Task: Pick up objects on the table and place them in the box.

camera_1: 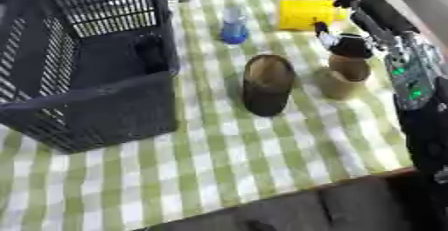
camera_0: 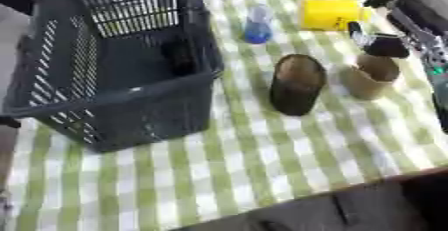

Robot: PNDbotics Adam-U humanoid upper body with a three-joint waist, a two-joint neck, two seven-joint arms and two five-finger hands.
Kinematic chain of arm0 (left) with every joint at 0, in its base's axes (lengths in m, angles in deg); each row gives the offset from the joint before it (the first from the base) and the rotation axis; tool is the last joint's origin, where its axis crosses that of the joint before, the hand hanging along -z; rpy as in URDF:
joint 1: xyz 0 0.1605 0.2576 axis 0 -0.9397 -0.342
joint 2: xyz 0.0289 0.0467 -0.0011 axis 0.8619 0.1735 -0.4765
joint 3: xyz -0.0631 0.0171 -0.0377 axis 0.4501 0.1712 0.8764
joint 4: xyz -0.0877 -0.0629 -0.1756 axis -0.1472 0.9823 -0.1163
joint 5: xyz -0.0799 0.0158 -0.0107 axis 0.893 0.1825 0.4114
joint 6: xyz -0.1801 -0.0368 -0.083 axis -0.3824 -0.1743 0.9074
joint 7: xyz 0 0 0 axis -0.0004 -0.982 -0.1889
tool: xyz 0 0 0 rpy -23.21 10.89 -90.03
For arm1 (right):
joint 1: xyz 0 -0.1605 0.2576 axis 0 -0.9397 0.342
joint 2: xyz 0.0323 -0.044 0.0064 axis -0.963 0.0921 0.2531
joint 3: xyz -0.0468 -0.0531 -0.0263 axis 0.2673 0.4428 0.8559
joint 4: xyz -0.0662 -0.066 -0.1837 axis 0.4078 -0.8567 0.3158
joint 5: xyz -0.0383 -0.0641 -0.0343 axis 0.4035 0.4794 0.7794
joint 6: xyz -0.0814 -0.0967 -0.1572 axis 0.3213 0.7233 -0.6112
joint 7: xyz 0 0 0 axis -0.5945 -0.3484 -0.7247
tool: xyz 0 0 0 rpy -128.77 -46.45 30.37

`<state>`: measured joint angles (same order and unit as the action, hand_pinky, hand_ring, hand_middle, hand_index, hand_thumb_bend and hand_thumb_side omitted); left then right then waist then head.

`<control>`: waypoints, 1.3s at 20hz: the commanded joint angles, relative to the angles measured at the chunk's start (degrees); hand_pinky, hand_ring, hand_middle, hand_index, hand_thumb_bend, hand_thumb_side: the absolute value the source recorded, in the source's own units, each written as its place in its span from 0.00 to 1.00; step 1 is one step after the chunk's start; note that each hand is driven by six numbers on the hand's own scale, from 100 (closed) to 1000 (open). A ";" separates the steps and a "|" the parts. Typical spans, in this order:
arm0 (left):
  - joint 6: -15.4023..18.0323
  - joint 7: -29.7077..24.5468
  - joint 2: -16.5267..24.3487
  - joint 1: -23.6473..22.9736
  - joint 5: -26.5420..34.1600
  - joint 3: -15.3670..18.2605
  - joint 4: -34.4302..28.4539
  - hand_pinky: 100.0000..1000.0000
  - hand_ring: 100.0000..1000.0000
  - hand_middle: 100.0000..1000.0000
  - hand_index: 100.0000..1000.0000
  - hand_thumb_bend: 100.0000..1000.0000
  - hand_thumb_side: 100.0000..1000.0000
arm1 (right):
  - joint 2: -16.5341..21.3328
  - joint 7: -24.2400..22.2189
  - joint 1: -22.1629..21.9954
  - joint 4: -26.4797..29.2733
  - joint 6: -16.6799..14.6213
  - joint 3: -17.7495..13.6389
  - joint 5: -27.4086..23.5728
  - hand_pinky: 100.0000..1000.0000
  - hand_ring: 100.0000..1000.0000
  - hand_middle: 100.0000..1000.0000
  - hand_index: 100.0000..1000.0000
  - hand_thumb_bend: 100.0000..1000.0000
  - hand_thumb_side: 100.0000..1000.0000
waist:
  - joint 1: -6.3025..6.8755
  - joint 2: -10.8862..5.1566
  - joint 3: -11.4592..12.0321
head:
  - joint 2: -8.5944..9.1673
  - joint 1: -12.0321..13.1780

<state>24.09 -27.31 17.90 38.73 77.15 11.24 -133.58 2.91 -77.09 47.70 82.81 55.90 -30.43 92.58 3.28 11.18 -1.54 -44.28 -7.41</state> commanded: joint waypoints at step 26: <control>0.08 0.12 0.60 0.90 -0.34 0.44 -0.69 0.29 0.80 0.71 0.74 0.38 0.90 | 1.22 -11.84 0.60 -1.49 -0.20 -0.18 12.03 0.91 0.95 0.95 0.99 0.17 0.50 | -1.29 -1.64 -0.09 | 0.16 -0.04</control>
<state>24.10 -27.29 17.90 38.94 77.15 11.24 -133.56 2.91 -87.84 47.55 81.01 55.81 -30.22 103.41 3.06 11.18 -1.59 -44.28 -7.42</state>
